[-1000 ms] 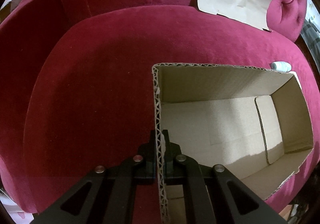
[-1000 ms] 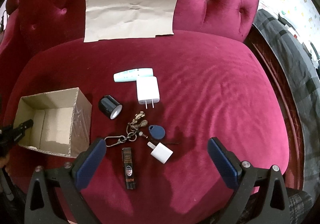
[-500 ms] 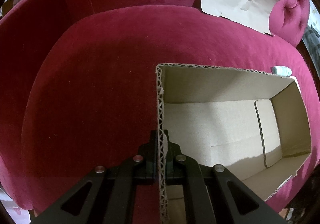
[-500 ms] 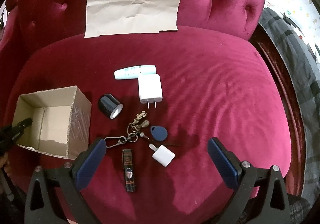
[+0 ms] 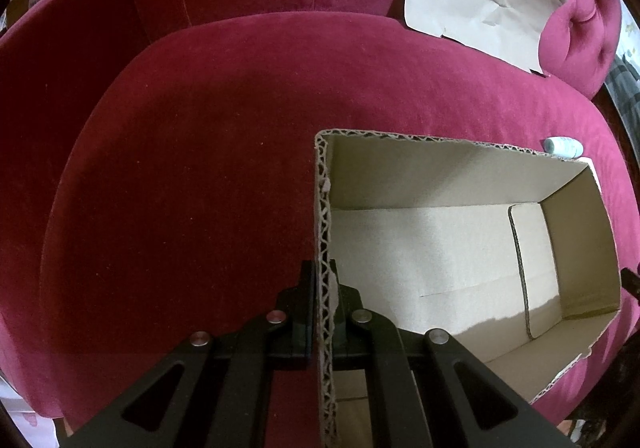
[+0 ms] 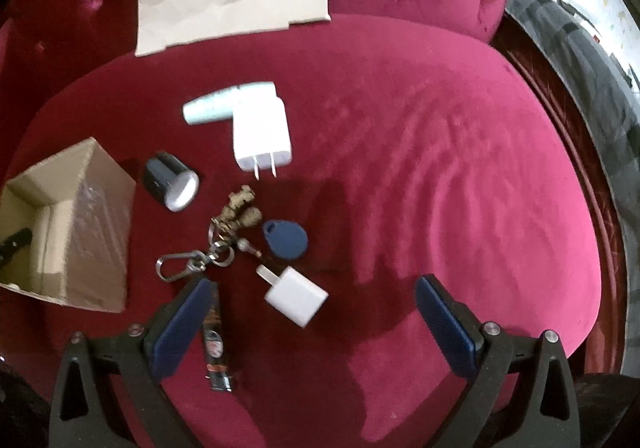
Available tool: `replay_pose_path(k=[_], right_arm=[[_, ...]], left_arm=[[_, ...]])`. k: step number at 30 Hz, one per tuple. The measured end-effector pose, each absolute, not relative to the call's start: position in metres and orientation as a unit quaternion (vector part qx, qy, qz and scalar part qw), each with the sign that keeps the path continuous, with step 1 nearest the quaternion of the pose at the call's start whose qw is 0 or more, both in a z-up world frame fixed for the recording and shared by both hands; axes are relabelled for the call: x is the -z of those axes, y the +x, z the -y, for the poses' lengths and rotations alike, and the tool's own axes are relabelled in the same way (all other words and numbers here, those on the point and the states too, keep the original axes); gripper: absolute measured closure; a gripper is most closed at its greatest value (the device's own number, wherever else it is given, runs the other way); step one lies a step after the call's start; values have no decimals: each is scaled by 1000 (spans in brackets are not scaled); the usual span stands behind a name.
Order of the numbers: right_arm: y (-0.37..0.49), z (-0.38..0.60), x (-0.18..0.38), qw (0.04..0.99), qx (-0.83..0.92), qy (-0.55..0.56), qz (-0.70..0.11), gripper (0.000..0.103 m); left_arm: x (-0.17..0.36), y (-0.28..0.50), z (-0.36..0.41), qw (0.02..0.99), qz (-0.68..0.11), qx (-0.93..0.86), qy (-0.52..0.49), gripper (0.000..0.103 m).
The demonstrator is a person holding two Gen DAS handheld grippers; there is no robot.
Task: Organize rigid objects
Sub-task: 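Hold the box wall with the left tool while the right tool approaches the white charger cube, then grasp the white charger cube with the right tool and lift it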
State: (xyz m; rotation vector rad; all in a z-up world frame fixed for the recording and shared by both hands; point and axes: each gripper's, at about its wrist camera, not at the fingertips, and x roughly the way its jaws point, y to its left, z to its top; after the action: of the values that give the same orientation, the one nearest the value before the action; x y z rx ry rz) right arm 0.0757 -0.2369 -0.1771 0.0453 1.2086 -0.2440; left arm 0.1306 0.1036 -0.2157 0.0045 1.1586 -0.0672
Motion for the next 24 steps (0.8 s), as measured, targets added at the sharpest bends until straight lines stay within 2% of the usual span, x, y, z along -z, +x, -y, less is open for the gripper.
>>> replay_pose_path(k=[8,13,14,15,17,24], right_arm=[[73,244,196,810,113,32,-574,2],[75,247,203,807,106,40,-580,19],[75,247,204,806,105,40,-581,28],[80,245,207,806,105,39,-581,44],[82,244,211,804,97,45,-585,63],[77,238,210,807,94,38,-582,63]], left_arm=[[215,129,-103,838,-545,34,6,99],[214,129,-102,837,-546,33,5,99],[214,129,-103,837,-547,32,3,99],[214,130,-103,836,-547,33,2,99],[214,129,-103,836,-547,34,4,99],[214,129,-101,837,-546,33,7,99]])
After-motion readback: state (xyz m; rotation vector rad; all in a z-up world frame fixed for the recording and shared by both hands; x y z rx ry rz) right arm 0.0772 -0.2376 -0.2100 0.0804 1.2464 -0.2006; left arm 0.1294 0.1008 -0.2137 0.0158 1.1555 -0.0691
